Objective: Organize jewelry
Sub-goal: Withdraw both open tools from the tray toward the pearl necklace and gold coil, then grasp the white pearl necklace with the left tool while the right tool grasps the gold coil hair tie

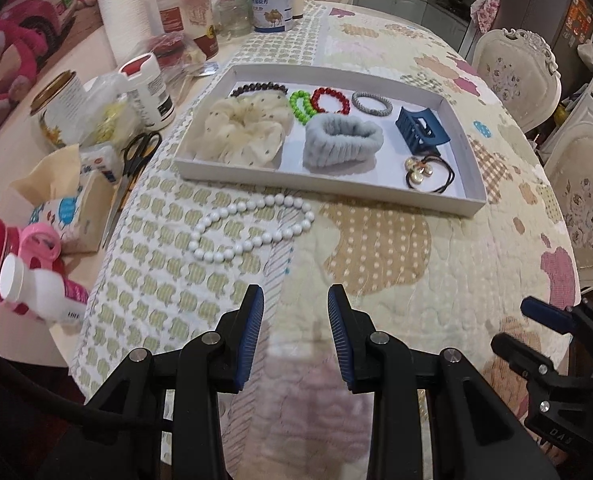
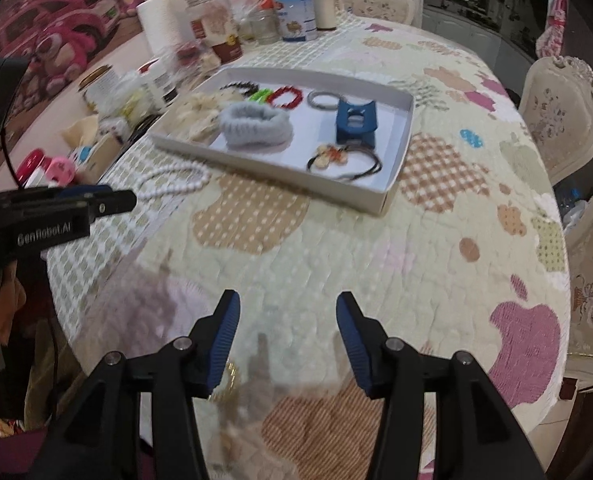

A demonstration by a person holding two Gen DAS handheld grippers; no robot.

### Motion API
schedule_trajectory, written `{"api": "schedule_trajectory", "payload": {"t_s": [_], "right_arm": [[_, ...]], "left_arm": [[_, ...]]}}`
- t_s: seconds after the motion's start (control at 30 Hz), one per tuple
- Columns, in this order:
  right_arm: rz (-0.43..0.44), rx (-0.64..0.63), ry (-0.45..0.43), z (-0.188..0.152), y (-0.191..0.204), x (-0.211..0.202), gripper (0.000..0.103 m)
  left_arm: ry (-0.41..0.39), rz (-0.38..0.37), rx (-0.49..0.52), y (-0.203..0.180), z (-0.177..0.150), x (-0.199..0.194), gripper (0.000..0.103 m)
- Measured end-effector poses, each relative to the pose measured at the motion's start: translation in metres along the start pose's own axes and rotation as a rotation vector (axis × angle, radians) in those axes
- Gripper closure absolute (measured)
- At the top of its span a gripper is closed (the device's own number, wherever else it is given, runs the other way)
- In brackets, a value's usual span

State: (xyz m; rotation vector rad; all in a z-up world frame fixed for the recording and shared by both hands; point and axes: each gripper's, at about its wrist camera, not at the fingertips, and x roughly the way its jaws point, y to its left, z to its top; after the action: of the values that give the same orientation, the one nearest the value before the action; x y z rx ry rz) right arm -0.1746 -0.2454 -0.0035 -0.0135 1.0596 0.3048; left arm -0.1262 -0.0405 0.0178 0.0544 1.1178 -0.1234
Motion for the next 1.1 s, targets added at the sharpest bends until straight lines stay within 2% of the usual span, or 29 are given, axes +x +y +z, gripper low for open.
{"api": "schedule_trajectory", "payload": {"t_s": [0.23,0.43,0.5,0.57,0.63,0.93,1.1], "right_arm": [[0.071,-0.009,0.070,-0.032,0.002,0.015,0.050],[0.096,-0.086,0.123,-0.049,0.021,0.037,0.053],[0.088,-0.120,0.125,-0.052,0.028,0.043,0.060],[0.037,-0.183,0.097,-0.053,0.037,0.045,0.073],[-0.016,-0.244,0.083,-0.053,0.044,0.045,0.092],[0.025,-0.150,0.062,-0.033,0.020,0.039,0.093],[0.041,-0.112,0.052,-0.022,0.015,0.039,0.093]], "left_arm": [[0.036,0.003,-0.044,0.016,-0.016,0.005,0.071],[0.070,-0.021,-0.114,0.034,-0.022,0.012,0.071],[0.079,-0.038,-0.144,0.042,-0.023,0.014,0.071],[0.084,-0.035,-0.163,0.049,-0.021,0.016,0.071],[0.084,-0.037,-0.186,0.056,-0.019,0.018,0.071],[0.068,-0.006,-0.256,0.084,0.016,0.042,0.070],[0.074,0.044,-0.218,0.090,0.037,0.065,0.070]]}}
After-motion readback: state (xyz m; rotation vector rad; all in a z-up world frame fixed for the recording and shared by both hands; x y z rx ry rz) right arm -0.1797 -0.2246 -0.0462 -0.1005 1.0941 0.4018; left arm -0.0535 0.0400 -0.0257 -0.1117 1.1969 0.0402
